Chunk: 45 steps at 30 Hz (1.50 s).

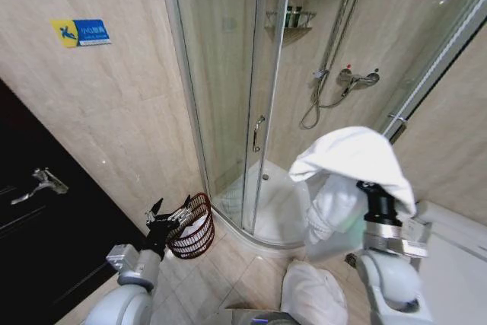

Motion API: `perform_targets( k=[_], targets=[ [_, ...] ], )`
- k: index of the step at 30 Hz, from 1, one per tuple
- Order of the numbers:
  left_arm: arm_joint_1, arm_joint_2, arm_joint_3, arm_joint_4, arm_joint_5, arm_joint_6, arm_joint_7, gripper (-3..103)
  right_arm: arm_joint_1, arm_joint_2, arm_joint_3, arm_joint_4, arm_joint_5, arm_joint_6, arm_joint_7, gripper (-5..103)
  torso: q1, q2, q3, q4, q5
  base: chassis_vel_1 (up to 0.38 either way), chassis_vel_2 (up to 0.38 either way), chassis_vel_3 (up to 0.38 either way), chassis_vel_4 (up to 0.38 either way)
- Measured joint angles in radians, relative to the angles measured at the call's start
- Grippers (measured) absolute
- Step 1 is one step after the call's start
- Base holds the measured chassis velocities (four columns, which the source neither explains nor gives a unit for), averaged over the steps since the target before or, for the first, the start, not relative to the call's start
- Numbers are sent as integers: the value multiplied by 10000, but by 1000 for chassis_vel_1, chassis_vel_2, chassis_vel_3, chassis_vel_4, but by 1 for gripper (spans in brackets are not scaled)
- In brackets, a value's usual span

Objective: Discard the used towel into the hamper.

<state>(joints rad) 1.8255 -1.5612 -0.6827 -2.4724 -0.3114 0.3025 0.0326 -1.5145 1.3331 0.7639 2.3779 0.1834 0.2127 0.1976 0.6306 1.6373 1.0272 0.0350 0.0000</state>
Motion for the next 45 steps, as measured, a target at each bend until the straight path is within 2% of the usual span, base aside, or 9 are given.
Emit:
perform_targets(
  k=[1,4,8,14,16,17,21,32,45],
  targets=[
    [0,0,0,0,0,0,0,97,0,0,0,0,0,0,0,12,0,0,0,0,0,0,0,0,0],
    [0,0,0,0,0,0,0,97,-137,-200,98,829,321,-719,403,12,0,0,0,-1,-5,0,0,0,0],
    [0,0,0,0,0,0,0,97,-164,-232,109,947,377,-846,469,12,0,0,0,0,3,0,0,0,0],
    [0,0,0,0,0,0,0,97,-201,-173,279,658,410,-726,355,12,0,0,-1,2,-11,0,0,0,0],
    [1,1,0,0,0,0,0,97,-307,-24,534,-95,483,-486,72,12,-1,0,0,-2,10,0,0,0,0],
    [0,-1,0,0,0,0,0,97,-509,-1,542,-247,873,-505,-104,12,2,-2,2,3,8,0,0,0,0],
    [0,0,0,0,0,0,0,97,-895,140,530,-724,1124,-250,-462,12,0,-2,1,-2,7,0,0,0,0],
    [0,0,0,0,0,0,0,97,-1394,230,216,34,1386,-393,-511,12,0,-1,0,0,-2,0,0,0,0],
    [0,1,0,0,0,0,0,97,-1960,596,-52,817,1045,-435,-477,12,0,-1,0,0,-1,0,0,0,0]
  ],
)
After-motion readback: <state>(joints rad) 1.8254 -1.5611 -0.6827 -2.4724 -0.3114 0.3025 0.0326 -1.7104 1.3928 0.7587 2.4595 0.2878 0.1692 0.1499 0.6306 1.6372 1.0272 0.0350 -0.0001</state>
